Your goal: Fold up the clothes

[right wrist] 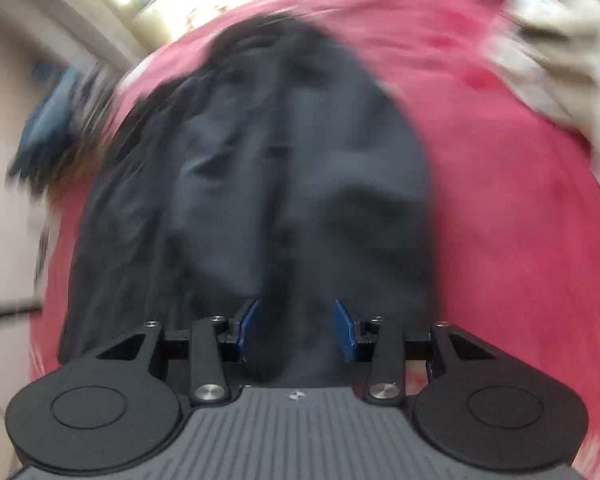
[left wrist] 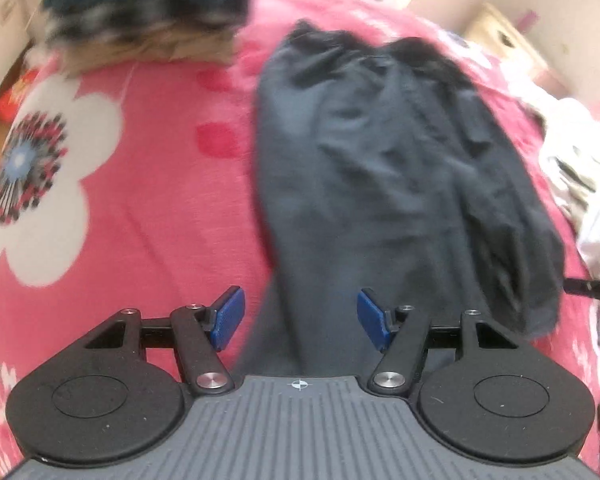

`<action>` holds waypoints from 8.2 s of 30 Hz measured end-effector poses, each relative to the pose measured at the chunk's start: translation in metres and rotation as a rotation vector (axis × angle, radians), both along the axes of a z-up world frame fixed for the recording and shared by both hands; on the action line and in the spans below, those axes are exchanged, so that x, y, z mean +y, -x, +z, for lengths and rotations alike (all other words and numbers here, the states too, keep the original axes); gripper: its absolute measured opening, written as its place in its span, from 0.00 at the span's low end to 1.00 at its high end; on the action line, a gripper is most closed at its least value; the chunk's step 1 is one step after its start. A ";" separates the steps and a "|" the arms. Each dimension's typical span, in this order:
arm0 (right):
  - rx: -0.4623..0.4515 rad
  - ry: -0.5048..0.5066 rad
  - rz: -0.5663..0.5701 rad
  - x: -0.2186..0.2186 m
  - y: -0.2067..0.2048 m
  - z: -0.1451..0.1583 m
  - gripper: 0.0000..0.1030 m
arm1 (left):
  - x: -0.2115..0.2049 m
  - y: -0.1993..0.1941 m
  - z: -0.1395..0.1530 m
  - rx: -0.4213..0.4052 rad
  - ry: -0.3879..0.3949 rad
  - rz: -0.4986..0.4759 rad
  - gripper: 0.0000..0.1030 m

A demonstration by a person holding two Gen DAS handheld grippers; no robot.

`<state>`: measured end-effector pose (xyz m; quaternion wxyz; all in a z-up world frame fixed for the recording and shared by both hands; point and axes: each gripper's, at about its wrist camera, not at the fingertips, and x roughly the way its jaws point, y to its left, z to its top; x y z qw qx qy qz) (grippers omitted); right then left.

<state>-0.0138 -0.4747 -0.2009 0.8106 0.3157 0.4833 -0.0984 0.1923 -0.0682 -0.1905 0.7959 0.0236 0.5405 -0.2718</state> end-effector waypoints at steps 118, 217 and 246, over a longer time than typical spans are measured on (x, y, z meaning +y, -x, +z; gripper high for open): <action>0.055 0.693 0.902 0.116 0.037 -0.011 0.44 | -0.154 0.026 -0.077 0.287 0.177 -0.294 0.28; -0.182 0.509 0.168 0.061 -0.032 -0.022 0.03 | -0.160 0.020 -0.061 0.108 0.106 -0.346 0.31; -0.222 -0.137 -0.719 -0.091 0.160 -0.049 0.46 | -0.266 0.065 -0.097 0.362 0.216 -0.433 0.53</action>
